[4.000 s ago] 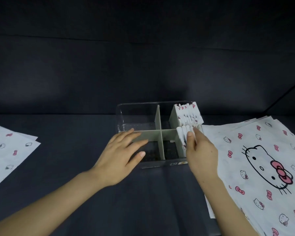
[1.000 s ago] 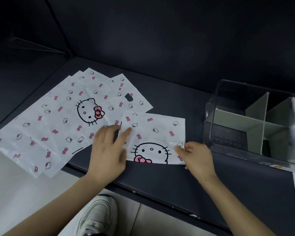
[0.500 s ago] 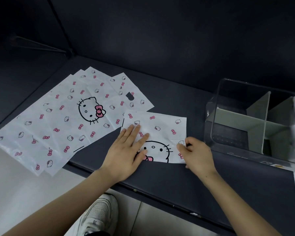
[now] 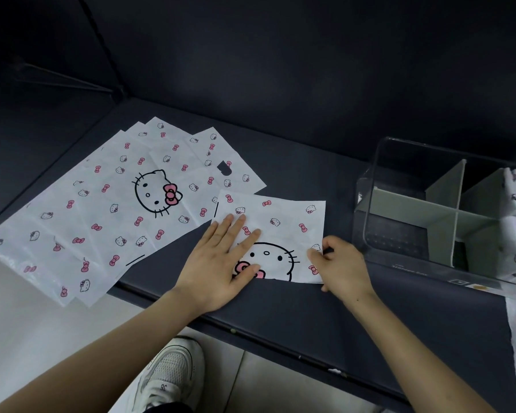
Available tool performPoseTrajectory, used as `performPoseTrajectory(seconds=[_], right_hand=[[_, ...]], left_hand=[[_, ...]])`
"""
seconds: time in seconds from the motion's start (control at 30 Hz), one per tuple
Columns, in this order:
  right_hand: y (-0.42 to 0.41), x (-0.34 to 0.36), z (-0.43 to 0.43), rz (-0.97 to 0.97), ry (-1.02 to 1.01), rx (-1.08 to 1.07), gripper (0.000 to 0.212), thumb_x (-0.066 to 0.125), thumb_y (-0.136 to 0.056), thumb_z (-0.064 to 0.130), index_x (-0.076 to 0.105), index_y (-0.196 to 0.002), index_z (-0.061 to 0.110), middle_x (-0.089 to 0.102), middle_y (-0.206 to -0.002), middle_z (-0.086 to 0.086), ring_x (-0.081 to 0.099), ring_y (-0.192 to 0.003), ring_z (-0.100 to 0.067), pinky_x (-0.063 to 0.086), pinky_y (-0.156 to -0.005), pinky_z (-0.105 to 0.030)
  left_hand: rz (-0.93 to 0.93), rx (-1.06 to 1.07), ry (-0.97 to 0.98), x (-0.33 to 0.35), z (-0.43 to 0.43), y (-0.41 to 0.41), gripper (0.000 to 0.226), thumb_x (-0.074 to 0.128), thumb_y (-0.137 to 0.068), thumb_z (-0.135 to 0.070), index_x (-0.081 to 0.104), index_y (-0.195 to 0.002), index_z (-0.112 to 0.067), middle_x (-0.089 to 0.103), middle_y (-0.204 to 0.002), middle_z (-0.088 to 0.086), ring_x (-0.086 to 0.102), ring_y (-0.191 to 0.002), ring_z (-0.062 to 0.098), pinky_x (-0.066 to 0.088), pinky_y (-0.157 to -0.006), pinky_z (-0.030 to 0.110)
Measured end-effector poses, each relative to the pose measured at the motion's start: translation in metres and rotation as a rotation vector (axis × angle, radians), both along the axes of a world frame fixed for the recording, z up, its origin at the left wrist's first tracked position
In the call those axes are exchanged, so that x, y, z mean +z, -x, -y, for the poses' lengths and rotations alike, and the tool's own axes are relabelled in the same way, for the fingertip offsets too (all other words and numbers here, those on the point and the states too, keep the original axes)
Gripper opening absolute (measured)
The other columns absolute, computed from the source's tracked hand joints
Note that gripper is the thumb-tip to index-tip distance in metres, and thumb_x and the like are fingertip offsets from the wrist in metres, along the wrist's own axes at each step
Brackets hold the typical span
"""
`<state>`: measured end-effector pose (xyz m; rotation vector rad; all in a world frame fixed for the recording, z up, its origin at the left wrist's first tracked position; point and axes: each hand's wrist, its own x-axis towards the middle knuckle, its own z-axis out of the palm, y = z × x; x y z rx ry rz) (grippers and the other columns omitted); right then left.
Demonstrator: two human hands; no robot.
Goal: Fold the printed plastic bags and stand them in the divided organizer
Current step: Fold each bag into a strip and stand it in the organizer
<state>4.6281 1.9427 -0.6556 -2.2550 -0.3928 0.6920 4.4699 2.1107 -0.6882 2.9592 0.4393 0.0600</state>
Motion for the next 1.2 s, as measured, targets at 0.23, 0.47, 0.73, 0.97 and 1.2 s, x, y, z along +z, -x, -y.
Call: performPoseTrajectory(seconds=[0.23,0.47,0.73,0.97,1.2], right_hand=[[0.027,-0.006,0.002,0.919,0.284,0.105,0.046,0.065,-0.081,0.042,0.059,-0.114,0.010,0.061,-0.083,-0.010,0.059,-0.068,-0.030,0.045,-0.058,-0.035],[0.052,-0.028,-0.003,0.884,0.328,0.374,0.058,0.037,-0.089,0.050,0.048,-0.138,0.022,0.045,-0.141,-0.022,0.046,-0.126,-0.041,0.026,-0.108,-0.062],[0.040,-0.032,0.042,0.847,0.174,0.199,0.047,0.034,-0.093,0.028,0.039,-0.139,0.025,0.053,-0.135,-0.018,0.052,-0.125,-0.033,0.031,-0.107,-0.052],[0.023,-0.029,0.044,1.123,-0.155,0.596,0.017,0.062,-0.086,0.021,0.075,-0.087,0.009,0.069,-0.113,-0.010,0.061,-0.112,-0.027,0.038,-0.105,-0.045],[0.010,-0.022,0.027,1.056,-0.153,0.660,0.012,0.057,-0.086,0.002,0.064,-0.076,0.003,0.068,-0.081,-0.009,0.069,-0.079,-0.027,0.037,-0.105,-0.027]], left_hand=[[-0.020,0.046,0.016,-0.003,0.004,0.000,0.076,0.010,-0.090,-0.074,0.021,-0.152,-0.029,0.012,-0.160,0.006,0.006,-0.148,0.022,0.008,-0.117,0.042],[-0.032,0.064,0.023,-0.003,0.005,-0.001,0.081,0.004,-0.086,-0.078,0.017,-0.151,-0.031,0.008,-0.160,0.004,0.002,-0.148,0.020,0.006,-0.118,0.042],[-0.046,0.068,0.041,-0.001,0.006,-0.001,0.083,-0.001,-0.084,-0.078,0.013,-0.152,-0.032,0.001,-0.160,0.003,-0.003,-0.148,0.019,0.003,-0.119,0.041],[-0.025,0.054,0.066,-0.001,0.003,0.000,0.083,-0.001,-0.083,-0.079,0.012,-0.151,-0.033,0.001,-0.160,0.002,-0.004,-0.148,0.019,-0.001,-0.119,0.038],[0.191,-0.013,0.588,0.008,-0.021,0.015,0.075,0.036,-0.081,-0.080,0.051,-0.135,-0.030,0.035,-0.150,-0.009,0.021,-0.143,0.003,0.009,-0.119,0.022]])
